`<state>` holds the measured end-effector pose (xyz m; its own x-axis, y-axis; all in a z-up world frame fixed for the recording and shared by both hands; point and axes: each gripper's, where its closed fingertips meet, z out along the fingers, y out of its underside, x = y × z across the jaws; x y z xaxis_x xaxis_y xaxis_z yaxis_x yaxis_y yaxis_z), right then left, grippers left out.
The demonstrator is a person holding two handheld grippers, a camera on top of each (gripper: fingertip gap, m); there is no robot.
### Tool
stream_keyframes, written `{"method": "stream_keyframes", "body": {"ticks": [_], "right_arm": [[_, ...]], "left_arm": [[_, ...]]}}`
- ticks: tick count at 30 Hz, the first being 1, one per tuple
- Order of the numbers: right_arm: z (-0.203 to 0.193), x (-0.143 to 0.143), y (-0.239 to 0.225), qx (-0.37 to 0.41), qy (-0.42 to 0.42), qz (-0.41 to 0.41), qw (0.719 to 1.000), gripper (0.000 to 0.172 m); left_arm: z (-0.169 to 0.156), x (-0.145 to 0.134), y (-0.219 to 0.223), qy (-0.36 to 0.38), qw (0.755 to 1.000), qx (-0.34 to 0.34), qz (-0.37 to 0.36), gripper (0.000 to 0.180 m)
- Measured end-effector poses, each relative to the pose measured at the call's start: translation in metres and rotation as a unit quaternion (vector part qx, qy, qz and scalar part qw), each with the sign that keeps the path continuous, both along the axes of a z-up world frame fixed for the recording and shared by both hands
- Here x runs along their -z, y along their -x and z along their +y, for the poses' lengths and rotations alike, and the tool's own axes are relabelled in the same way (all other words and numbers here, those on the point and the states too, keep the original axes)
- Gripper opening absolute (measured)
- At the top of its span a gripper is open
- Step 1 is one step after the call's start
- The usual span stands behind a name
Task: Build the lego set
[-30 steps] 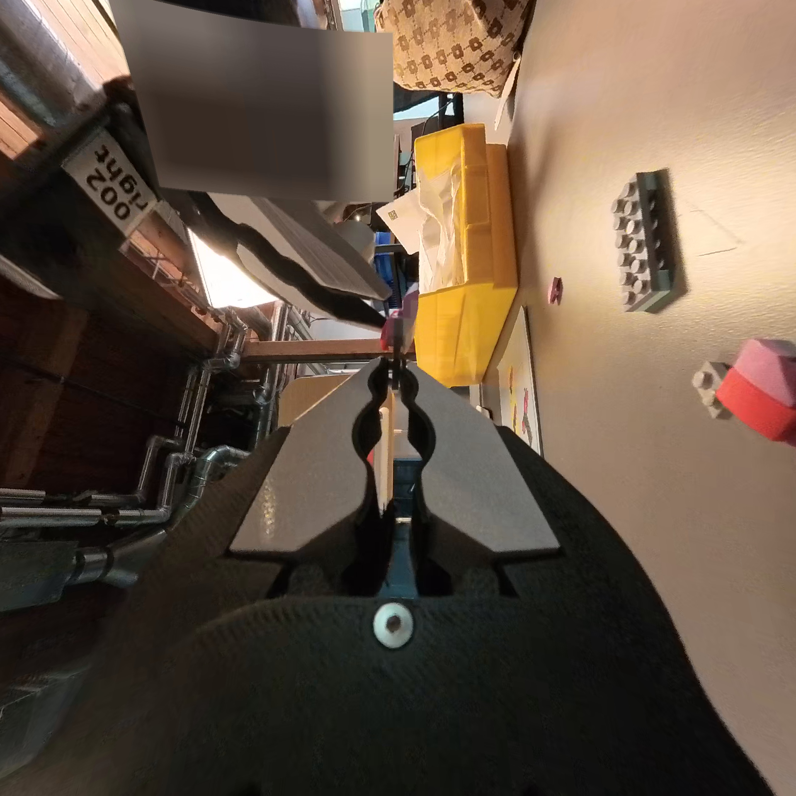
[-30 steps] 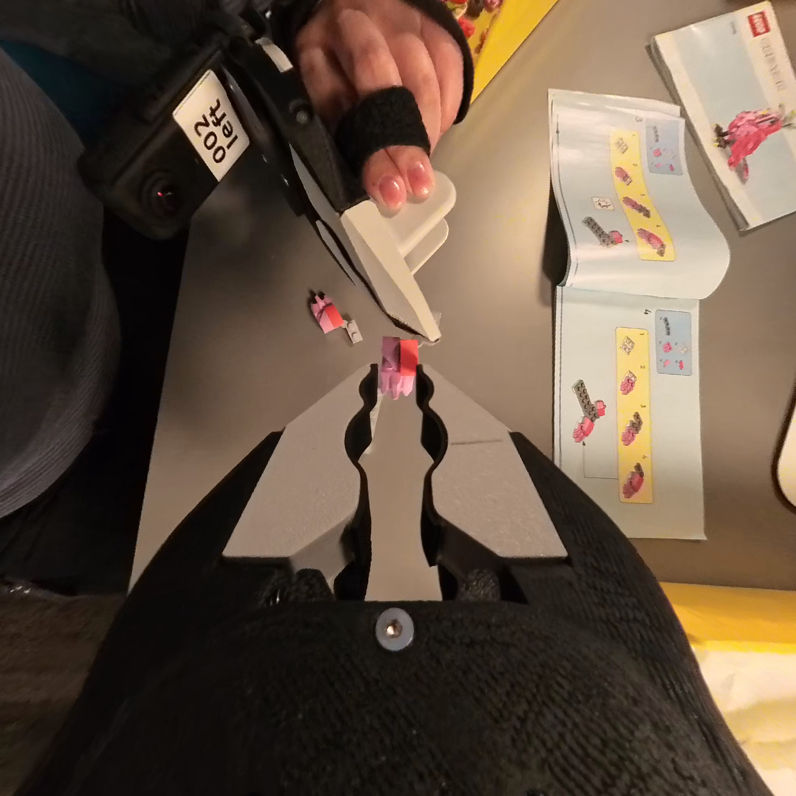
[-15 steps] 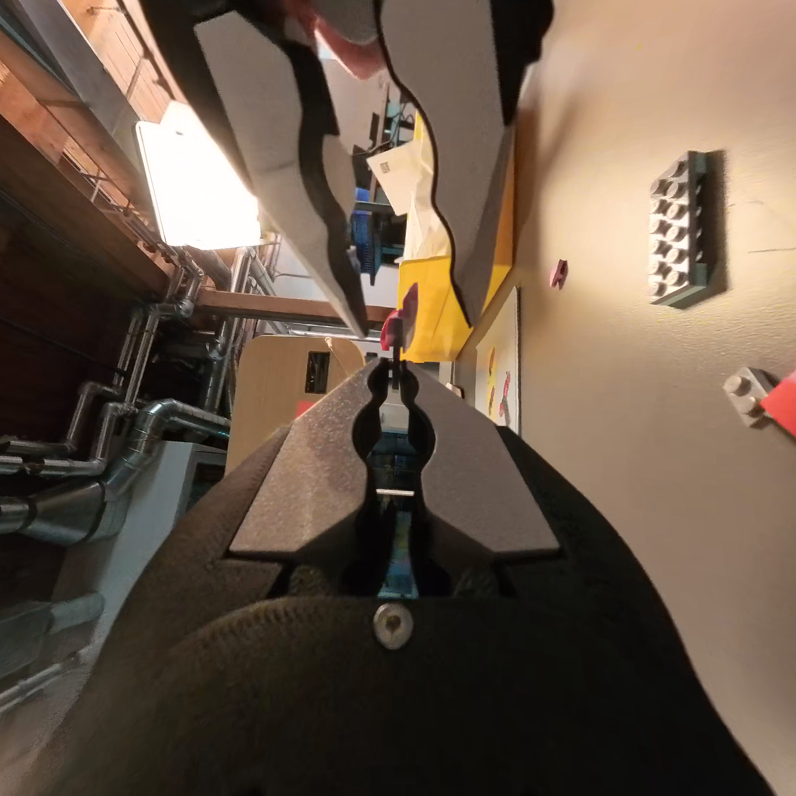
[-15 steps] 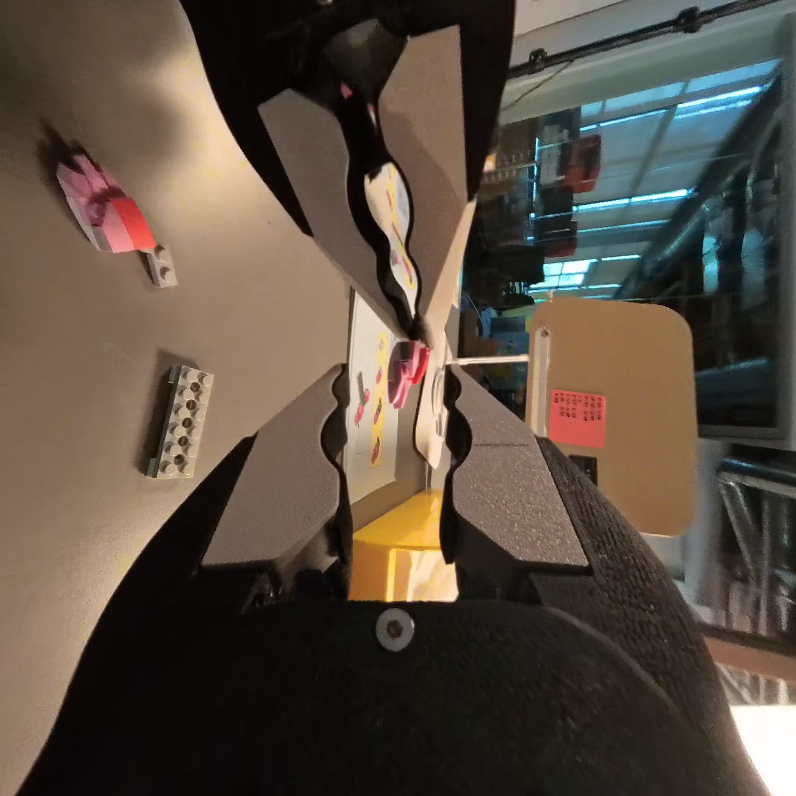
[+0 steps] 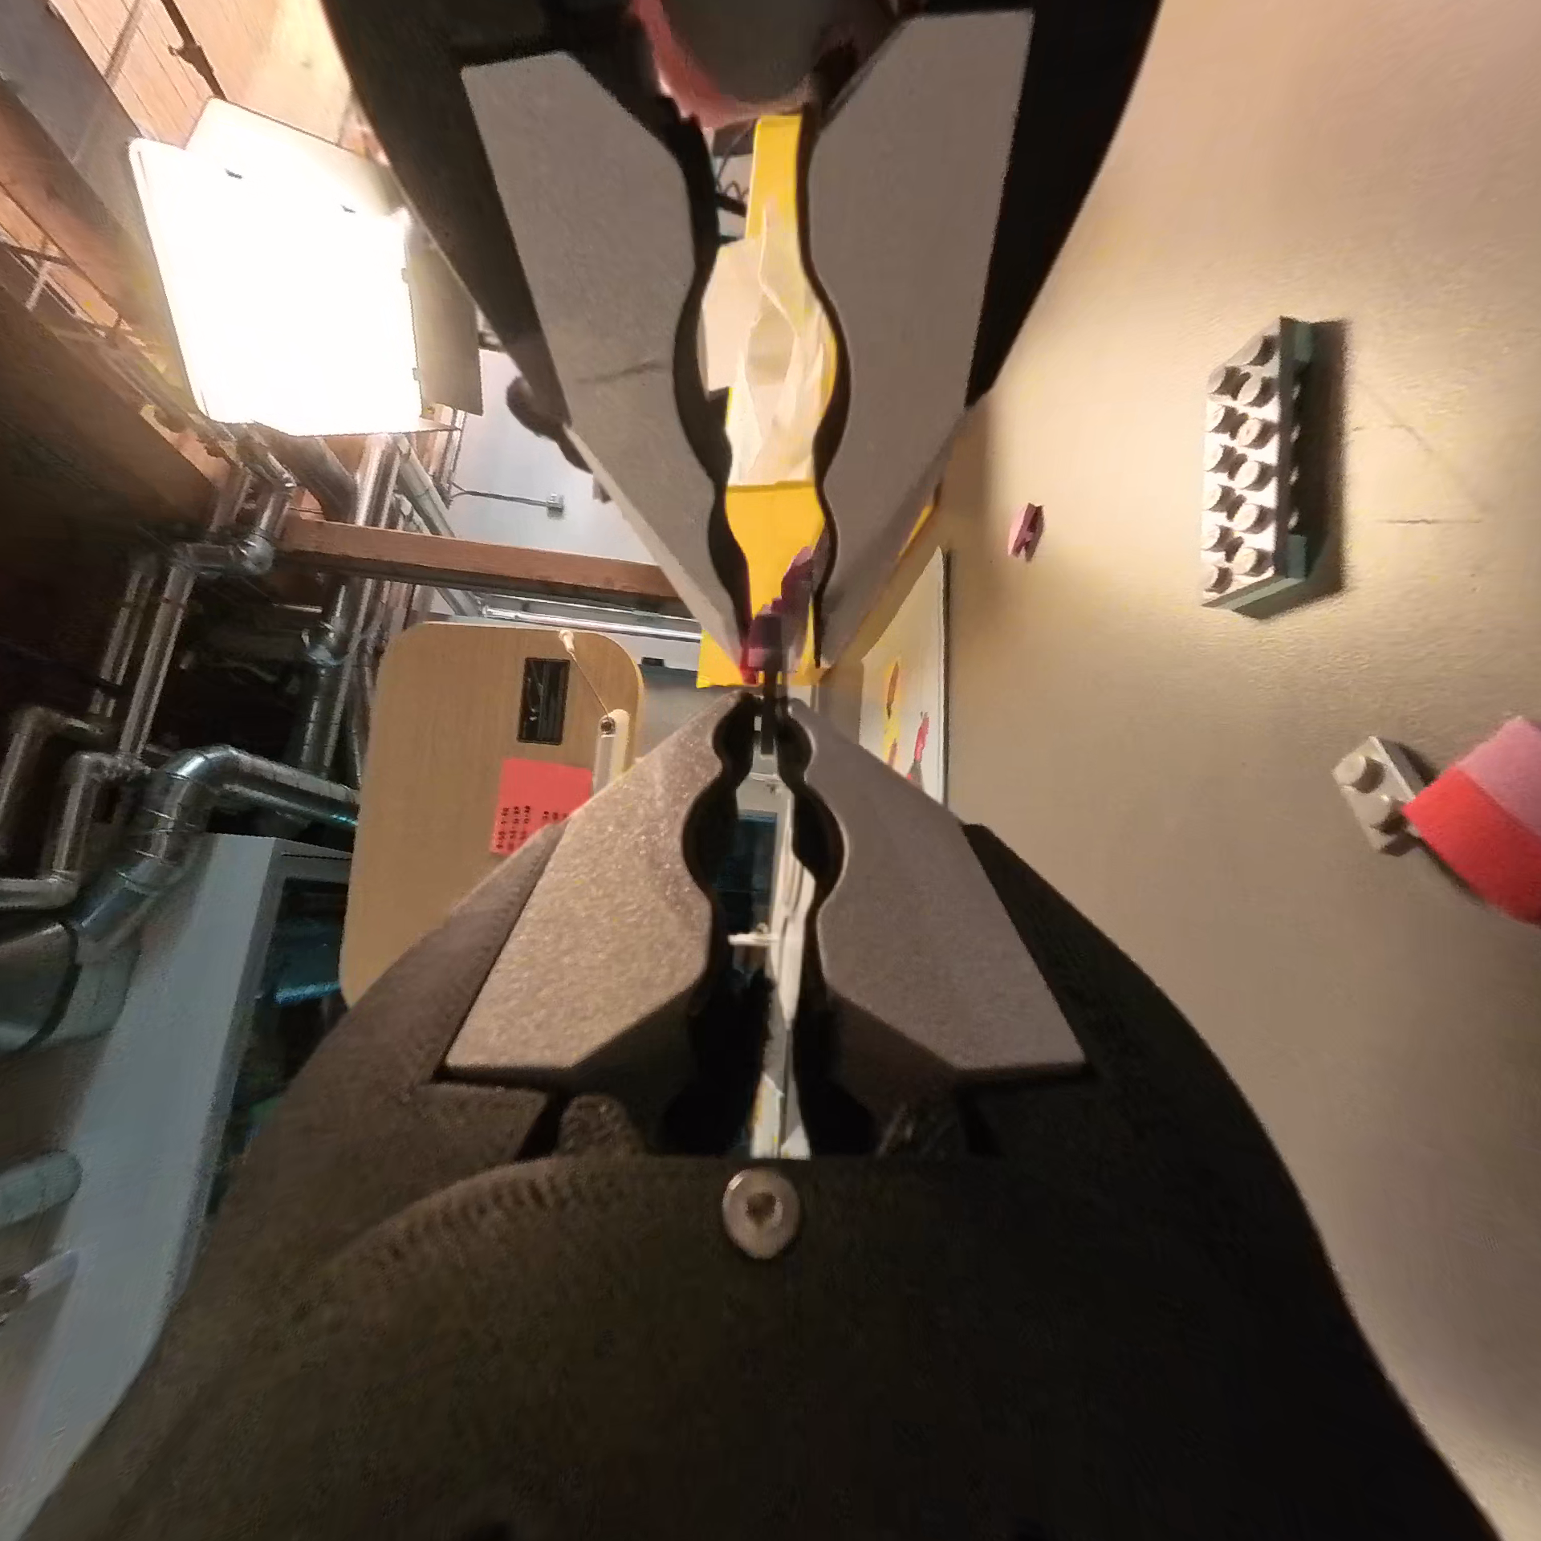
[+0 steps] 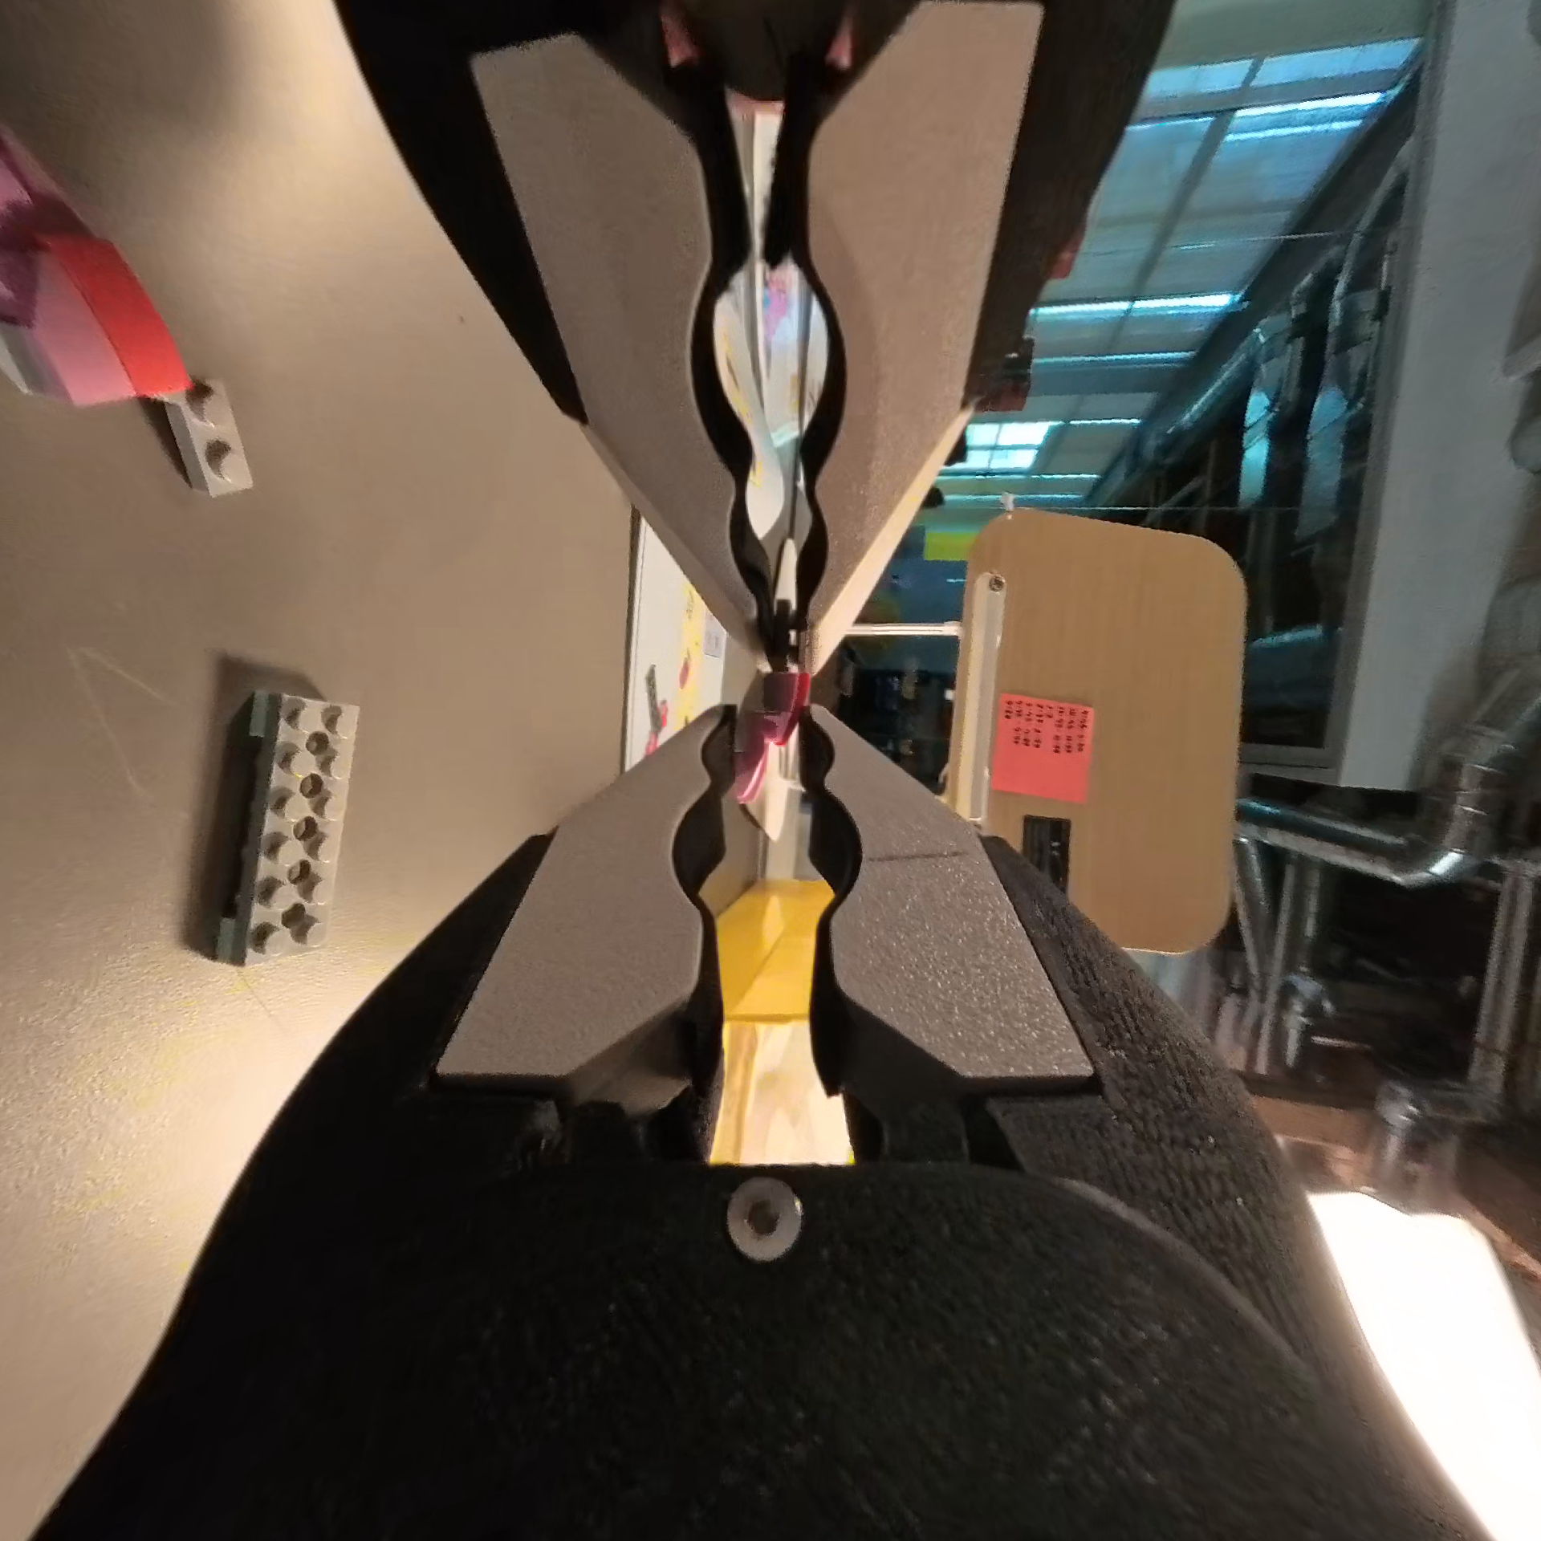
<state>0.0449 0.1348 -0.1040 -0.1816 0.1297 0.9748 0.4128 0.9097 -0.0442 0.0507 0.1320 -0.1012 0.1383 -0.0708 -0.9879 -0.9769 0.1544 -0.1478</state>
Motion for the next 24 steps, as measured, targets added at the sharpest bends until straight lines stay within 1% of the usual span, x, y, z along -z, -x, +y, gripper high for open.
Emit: {"method": "stream_keyframes", "body": {"ticks": [7,9,11,12,13,14,16,22,24], "right_arm": [[0.003,0.003,0.001,-0.006,-0.036,-0.019,0.999,0.008],[0.004,0.005,0.0,-0.01,-0.033,-0.029,0.999,0.008],[0.005,0.008,0.0,-0.012,-0.013,-0.034,0.999,0.008],[0.006,0.008,-0.001,-0.014,-0.004,-0.033,0.999,0.008],[0.006,0.009,-0.001,-0.013,0.005,-0.034,0.999,0.007],[0.007,0.009,-0.002,-0.012,0.014,-0.034,0.999,0.008],[0.009,0.007,-0.003,-0.011,0.026,-0.031,0.999,0.008],[0.004,0.004,-0.004,-0.021,0.038,-0.029,0.999,0.007],[0.001,0.004,-0.004,-0.026,0.044,-0.029,0.998,0.007]], "left_arm": [[0.002,0.006,0.002,0.015,1.0,-0.008,0.001,0.003],[0.002,0.009,0.002,0.022,1.0,-0.006,0.002,0.003],[0.003,0.012,0.0,0.044,0.999,0.004,-0.021,0.005],[0.003,0.013,-0.001,0.06,0.997,0.012,-0.051,0.006],[0.002,0.012,-0.004,0.071,0.994,0.026,-0.083,0.011],[-0.001,0.009,-0.008,0.073,0.991,0.043,-0.102,0.023],[-0.004,0.004,-0.01,0.061,0.991,0.056,-0.102,0.03],[-0.002,0.012,-0.015,0.062,0.993,0.054,-0.079,0.027],[-0.003,0.008,-0.014,0.052,0.994,0.053,-0.084,0.018]]}}
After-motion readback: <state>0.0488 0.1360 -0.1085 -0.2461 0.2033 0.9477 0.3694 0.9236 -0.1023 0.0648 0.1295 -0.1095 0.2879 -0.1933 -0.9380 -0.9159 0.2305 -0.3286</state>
